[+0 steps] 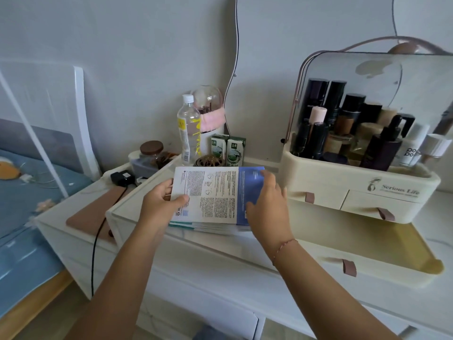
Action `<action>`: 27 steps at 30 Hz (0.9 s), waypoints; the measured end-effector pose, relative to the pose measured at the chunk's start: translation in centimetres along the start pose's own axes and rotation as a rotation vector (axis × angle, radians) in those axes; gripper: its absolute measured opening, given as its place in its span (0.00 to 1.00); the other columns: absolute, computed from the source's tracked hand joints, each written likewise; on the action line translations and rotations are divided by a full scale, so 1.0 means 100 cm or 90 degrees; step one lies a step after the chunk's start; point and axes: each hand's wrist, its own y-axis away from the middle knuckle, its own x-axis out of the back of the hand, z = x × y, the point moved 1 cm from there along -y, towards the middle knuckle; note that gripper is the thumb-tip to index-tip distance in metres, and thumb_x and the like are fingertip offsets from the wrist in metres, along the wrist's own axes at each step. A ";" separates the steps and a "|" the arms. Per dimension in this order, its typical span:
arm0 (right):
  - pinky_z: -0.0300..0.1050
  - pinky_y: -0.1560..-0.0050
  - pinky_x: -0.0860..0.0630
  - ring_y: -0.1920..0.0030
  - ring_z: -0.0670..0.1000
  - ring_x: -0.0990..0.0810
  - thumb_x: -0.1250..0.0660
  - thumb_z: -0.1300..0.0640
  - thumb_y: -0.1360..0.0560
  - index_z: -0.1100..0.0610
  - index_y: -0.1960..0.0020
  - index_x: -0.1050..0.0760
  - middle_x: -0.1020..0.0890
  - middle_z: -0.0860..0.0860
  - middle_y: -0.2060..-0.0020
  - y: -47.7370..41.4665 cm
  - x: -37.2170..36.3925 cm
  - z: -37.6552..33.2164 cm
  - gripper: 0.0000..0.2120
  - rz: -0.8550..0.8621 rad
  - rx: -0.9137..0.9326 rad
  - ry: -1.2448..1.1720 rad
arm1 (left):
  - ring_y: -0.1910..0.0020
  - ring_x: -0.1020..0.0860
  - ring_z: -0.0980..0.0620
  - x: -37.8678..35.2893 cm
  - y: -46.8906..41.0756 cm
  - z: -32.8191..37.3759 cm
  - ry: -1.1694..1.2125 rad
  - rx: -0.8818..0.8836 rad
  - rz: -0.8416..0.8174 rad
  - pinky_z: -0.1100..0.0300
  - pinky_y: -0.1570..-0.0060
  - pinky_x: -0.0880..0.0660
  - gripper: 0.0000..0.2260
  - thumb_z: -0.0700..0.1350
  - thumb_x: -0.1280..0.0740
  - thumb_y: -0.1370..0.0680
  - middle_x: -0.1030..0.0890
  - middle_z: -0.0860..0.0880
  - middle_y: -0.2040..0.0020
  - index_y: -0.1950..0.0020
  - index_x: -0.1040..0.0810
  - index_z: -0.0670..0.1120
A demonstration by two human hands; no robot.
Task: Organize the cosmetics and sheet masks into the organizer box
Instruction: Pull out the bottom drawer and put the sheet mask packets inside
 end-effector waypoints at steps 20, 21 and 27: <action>0.40 0.64 0.21 0.53 0.53 0.18 0.40 0.74 0.28 0.58 0.43 0.26 0.18 0.54 0.51 -0.027 -0.003 0.000 0.18 -0.176 -0.177 -0.498 | 0.44 0.20 0.51 0.004 -0.013 0.007 0.143 -0.082 -0.107 0.52 0.44 0.24 0.21 0.29 0.37 0.25 0.17 0.49 0.44 0.37 0.27 0.48; 0.40 0.66 0.22 0.54 0.53 0.18 0.39 0.73 0.27 0.58 0.43 0.26 0.18 0.54 0.51 -0.027 -0.005 0.000 0.17 -0.190 -0.186 -0.499 | 0.43 0.20 0.49 0.004 -0.012 0.002 0.149 -0.067 -0.115 0.50 0.42 0.25 0.20 0.29 0.37 0.25 0.17 0.48 0.43 0.36 0.27 0.46; 0.36 0.64 0.25 0.54 0.50 0.20 0.39 0.68 0.25 0.55 0.44 0.29 0.20 0.51 0.51 -0.023 0.002 -0.004 0.13 -0.158 -0.162 -0.443 | 0.46 0.19 0.56 0.000 -0.006 0.008 0.112 -0.066 -0.094 0.54 0.44 0.24 0.17 0.33 0.36 0.23 0.16 0.56 0.47 0.39 0.26 0.51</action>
